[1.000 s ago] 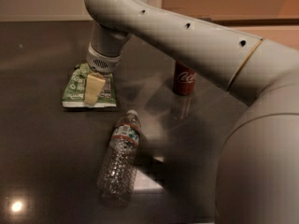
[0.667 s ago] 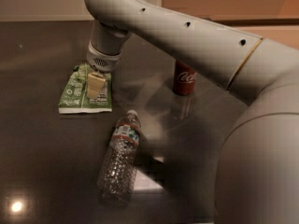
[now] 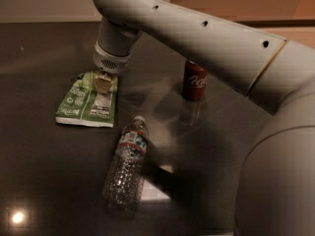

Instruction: Pick green jalapeno chip bag

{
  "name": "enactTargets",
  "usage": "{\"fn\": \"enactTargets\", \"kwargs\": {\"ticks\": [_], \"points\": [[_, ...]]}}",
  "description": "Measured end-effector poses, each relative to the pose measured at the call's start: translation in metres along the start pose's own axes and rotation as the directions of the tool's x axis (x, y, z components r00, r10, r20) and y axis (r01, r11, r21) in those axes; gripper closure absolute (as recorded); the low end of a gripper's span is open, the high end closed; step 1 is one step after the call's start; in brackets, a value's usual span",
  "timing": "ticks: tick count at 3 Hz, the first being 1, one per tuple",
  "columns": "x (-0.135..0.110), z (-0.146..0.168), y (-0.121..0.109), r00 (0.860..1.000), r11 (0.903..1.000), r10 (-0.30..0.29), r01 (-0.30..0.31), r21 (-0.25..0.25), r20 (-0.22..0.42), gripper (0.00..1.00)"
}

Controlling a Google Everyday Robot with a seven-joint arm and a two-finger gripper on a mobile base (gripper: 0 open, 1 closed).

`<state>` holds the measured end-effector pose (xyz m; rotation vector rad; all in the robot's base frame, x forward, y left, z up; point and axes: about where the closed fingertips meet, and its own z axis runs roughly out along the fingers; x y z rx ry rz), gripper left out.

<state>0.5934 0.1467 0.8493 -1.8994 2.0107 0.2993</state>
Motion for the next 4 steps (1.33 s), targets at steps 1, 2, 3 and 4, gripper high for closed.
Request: {"fn": "enactTargets", "kwargs": {"ticks": [1,2,3,4], "points": [[0.002,-0.008,0.004,1.0,0.9998,-0.006,0.007,-0.017,0.013,1.0],[0.001,-0.023,0.002,1.0,0.9999,-0.001,0.002,-0.01,0.029,0.85],[-0.004,-0.031,-0.005,0.999,0.9997,0.022,-0.022,0.003,0.039,0.61],[-0.01,-0.03,-0.008,0.998,0.9987,0.05,-0.05,0.004,0.041,0.38]]}}
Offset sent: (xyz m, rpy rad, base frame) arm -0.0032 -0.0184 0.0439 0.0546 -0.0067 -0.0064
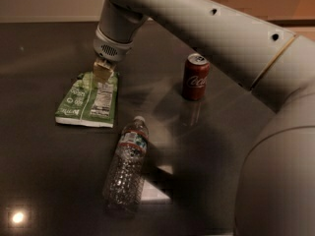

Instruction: Pick green jalapeno chip bag

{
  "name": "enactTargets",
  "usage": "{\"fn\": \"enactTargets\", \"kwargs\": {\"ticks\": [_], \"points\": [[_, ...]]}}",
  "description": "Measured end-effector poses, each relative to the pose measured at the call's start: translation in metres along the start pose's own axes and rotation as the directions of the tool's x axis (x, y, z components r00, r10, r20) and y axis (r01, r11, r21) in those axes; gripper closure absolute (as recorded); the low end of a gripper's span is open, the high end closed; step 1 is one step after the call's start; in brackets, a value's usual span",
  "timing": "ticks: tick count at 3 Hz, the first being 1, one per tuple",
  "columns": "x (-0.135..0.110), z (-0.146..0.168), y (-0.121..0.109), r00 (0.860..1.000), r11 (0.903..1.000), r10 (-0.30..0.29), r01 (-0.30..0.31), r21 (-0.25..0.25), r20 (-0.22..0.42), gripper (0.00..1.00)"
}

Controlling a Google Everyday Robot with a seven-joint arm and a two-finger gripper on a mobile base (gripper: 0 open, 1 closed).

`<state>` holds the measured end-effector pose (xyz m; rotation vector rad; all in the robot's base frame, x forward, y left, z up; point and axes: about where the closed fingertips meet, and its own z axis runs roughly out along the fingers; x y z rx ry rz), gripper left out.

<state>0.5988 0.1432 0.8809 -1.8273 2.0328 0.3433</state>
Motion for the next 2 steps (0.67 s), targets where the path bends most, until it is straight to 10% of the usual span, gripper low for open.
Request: {"fn": "enactTargets", "kwargs": {"ticks": [2], "points": [[-0.0046,0.0069,-0.0007,1.0,0.9997,0.022,-0.022,0.0,-0.004,0.0]]}}
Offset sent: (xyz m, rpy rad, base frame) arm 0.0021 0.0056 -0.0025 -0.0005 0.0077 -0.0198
